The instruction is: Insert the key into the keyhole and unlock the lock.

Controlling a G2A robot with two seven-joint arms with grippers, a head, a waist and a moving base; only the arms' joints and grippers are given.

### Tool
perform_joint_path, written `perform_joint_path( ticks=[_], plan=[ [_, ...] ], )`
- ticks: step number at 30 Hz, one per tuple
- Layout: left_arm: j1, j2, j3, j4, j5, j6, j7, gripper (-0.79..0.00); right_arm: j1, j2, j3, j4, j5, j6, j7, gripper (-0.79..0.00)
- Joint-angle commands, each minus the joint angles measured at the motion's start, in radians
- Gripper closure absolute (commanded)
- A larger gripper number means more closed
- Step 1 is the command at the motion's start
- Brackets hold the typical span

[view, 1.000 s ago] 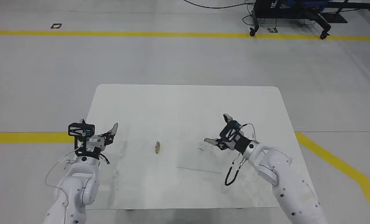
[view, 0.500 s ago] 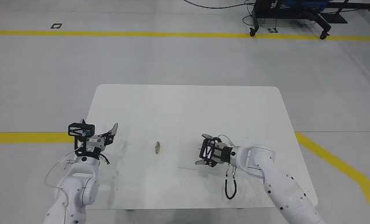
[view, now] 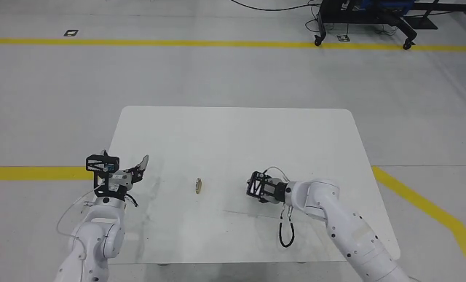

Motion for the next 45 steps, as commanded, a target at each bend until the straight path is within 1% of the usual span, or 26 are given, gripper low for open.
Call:
perform_joint_path(
  ticks=[1,8,11,13,18,19,21,36,40,45],
  plan=[
    [0.000,0.000,0.000,0.000,0.000,0.000,0.000,-0.785,-0.005,0.003,0.006,-0.006,0.002,-0.004,-0.003,0.000],
    [0.000,0.000,0.000,0.000,0.000,0.000,0.000,-0.785,-0.032,0.013,0.022,-0.047,-0.014,-0.008,-0.020,0.000],
    [0.000,0.000,0.000,0.000,0.000,0.000,0.000,-0.785,-0.058,0.020,0.047,-0.081,-0.024,0.002,-0.070,0.000],
    [0.000,0.000,0.000,0.000,0.000,0.000,0.000,-0.785,-0.091,0.028,0.080,-0.116,-0.026,0.007,-0.145,0.000],
    [0.000,0.000,0.000,0.000,0.000,0.000,0.000,-0.785,-0.194,0.049,0.181,-0.172,-0.006,-0.012,-0.392,0.000],
    [0.000,0.000,0.000,0.000,0.000,0.000,0.000,-0.785,-0.214,0.053,0.200,-0.178,0.007,-0.029,-0.454,0.000],
    [0.000,0.000,0.000,0.000,0.000,0.000,0.000,-0.785,-0.243,0.062,0.232,-0.165,0.015,-0.095,-0.552,0.000],
    [0.000,0.000,0.000,0.000,0.000,0.000,0.000,-0.785,-0.245,0.064,0.238,-0.162,0.010,-0.102,-0.561,0.000],
    [0.000,0.000,0.000,0.000,0.000,0.000,0.000,-0.785,-0.243,0.062,0.226,-0.124,0.115,-0.142,-0.589,0.000],
    [0.000,0.000,0.000,0.000,0.000,0.000,0.000,-0.785,-0.226,0.067,0.233,-0.072,0.258,-0.261,-0.588,0.000]
  ],
)
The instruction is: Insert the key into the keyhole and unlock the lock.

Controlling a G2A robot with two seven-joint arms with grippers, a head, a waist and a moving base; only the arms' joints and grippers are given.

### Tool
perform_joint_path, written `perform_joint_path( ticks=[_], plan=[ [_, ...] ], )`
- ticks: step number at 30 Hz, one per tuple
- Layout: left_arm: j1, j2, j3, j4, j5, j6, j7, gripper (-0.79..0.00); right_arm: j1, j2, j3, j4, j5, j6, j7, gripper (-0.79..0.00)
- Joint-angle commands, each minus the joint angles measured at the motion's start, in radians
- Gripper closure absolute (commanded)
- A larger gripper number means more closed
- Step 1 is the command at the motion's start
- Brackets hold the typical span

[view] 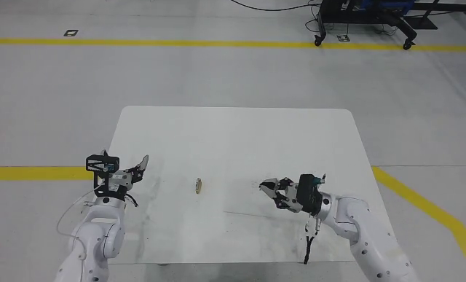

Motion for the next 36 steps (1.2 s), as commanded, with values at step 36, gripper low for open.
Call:
perform_joint_path(
  ticks=[36],
  plan=[
    [-0.116,0.012,-0.044,-0.006,-0.574,-0.545,-0.152,-0.785,0.075,0.016,-0.137,0.067,0.449,-0.061,0.123,0.000]
  ],
)
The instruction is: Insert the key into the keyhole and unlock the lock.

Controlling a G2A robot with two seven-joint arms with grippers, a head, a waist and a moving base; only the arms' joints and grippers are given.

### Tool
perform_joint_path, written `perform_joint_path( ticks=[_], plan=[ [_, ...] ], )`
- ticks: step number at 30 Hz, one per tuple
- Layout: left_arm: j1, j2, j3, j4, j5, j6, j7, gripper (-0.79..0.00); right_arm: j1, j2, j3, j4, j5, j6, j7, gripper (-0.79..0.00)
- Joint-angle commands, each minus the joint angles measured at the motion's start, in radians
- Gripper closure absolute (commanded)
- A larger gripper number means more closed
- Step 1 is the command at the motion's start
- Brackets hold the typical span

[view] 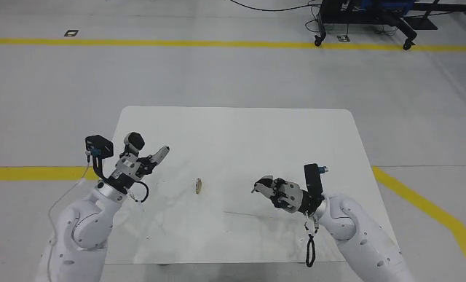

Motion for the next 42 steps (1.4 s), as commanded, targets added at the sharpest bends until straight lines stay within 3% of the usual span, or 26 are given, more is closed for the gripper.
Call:
perform_joint_path(
  ticks=[1,5,13,18,25,29,36,42],
  plan=[
    [0.002,-0.001,0.011,0.001,-0.004,-0.010,-0.002,-0.785,0.000,0.000,0.000,0.000,0.000,0.000,0.000,0.000],
    [-0.023,-0.001,0.049,0.070,-0.199,-0.129,-0.029,-0.785,0.012,-0.006,-0.050,0.009,0.058,0.019,0.050,0.000],
    [-0.163,0.009,0.162,0.269,-0.541,-0.373,-0.239,-0.785,0.149,-0.028,-0.175,0.102,0.268,0.069,0.224,0.000],
    [-0.274,0.023,0.242,0.361,-0.759,-0.397,-0.467,-0.785,0.189,-0.038,-0.216,0.104,0.328,0.104,0.282,0.000],
    [-0.369,0.033,0.339,0.403,-0.885,-0.414,-0.671,-0.785,0.231,-0.056,-0.260,0.097,0.399,0.122,0.278,0.000],
    [-0.402,0.040,0.391,0.420,-0.933,-0.412,-0.711,-0.702,0.251,-0.069,-0.272,0.107,0.424,0.138,0.238,0.000],
    [-0.420,0.068,0.465,0.417,-0.956,-0.433,-0.691,-0.453,0.294,-0.096,-0.313,0.147,0.447,0.138,0.195,0.000],
    [-0.437,0.090,0.520,0.417,-0.952,-0.452,-0.672,-0.409,0.345,-0.117,-0.333,0.206,0.439,0.154,0.176,0.000]
  ],
)
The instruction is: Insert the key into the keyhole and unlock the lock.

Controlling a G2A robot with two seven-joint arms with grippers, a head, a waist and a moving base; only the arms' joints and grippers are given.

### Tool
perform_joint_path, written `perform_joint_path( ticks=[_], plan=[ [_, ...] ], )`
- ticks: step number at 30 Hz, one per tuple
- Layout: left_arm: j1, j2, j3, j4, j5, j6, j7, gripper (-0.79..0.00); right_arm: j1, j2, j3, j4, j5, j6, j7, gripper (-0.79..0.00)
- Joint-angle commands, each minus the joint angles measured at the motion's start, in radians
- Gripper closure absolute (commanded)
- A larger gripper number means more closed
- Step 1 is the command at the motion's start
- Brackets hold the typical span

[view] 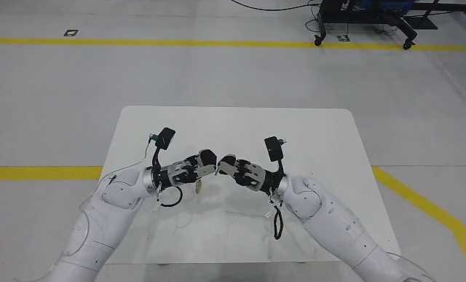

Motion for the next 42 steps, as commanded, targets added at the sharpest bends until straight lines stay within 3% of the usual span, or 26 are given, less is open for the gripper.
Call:
perform_joint_path(
  ticks=[1,7,11,15,23,26,27,38,39,40,41,42],
  plan=[
    [-0.004,0.007,0.017,0.000,0.005,-0.007,0.008,-0.416,0.006,-0.005,-0.001,0.012,-0.004,-0.002,-0.014,0.000],
    [-0.022,0.027,0.054,0.008,-0.001,-0.019,0.019,-0.443,0.010,-0.012,0.009,0.032,-0.017,-0.019,-0.037,0.000],
    [-0.031,0.036,0.072,0.008,-0.011,-0.019,0.019,-0.422,0.005,-0.015,0.017,0.038,-0.028,-0.025,-0.042,0.000],
    [-0.039,0.044,0.089,0.008,-0.020,-0.019,0.019,-0.480,0.006,-0.021,0.016,0.046,-0.050,-0.015,-0.044,0.000],
    [-0.053,0.054,0.113,0.019,-0.027,-0.019,0.019,-0.243,0.005,-0.031,0.018,0.052,-0.083,-0.014,-0.060,0.000],
    [-0.059,0.056,0.120,0.026,-0.026,-0.019,0.019,-0.040,0.003,-0.033,0.023,0.053,-0.102,-0.014,-0.068,0.000],
    [-0.060,0.057,0.122,0.028,-0.024,-0.019,0.019,-0.009,0.002,-0.034,0.024,0.053,-0.107,-0.012,-0.069,0.000],
    [-0.069,0.057,0.129,0.051,-0.036,-0.019,0.026,0.000,-0.007,-0.042,0.039,0.052,-0.156,-0.012,-0.083,0.000],
    [-0.069,0.057,0.129,0.051,-0.036,-0.019,0.026,0.000,-0.008,-0.042,0.042,0.050,-0.164,-0.011,-0.086,-0.566],
    [-0.069,0.057,0.129,0.053,-0.039,-0.019,0.027,0.000,-0.010,-0.042,0.045,0.048,-0.173,-0.011,-0.089,-0.566],
    [-0.069,0.057,0.128,0.057,-0.043,-0.019,0.029,0.000,-0.012,-0.042,0.046,0.047,-0.177,-0.012,-0.088,-0.785],
    [-0.069,0.058,0.128,0.059,-0.047,-0.019,0.030,0.000,-0.012,-0.042,0.046,0.047,-0.178,-0.013,-0.087,-0.785]
  ],
)
